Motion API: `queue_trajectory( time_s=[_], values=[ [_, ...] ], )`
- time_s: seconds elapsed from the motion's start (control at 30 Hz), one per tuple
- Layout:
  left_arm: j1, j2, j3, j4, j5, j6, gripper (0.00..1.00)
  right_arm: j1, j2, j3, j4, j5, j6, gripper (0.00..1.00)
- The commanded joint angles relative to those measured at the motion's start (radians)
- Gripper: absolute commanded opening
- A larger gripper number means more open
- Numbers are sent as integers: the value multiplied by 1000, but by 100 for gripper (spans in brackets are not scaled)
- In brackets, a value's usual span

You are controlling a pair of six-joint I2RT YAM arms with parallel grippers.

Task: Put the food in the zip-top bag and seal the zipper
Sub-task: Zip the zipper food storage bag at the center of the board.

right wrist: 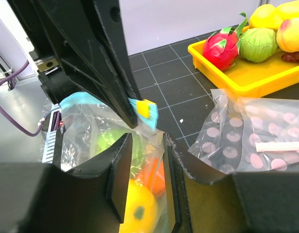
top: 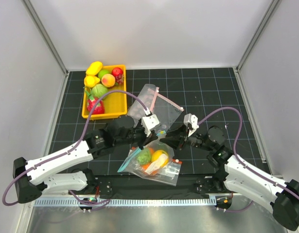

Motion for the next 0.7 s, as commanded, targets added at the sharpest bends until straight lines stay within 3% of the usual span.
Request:
queue_trajectory(
  time_s=[0.0,0.37,0.43,0.47,0.53,0.67],
  values=[
    [2,-36,-3,37,69,38,0,0,-8,36,62,-32,3,37],
    [2,-8,9,14,130,48,0,0,-24,48,61,-96,23,34],
    [2,-11,9,14,135,43,0,0,-37,51,56,-104,29,28],
    [2,-13,5,14,135,42,0,0,-41,53,47,-107,29,14],
    [2,-19,-1,20,126,38,0,0,-51,54,38,-105,32,2],
    [2,-17,-9,33,109,43,0,0,-62,54,30,-93,38,1]
  ],
)
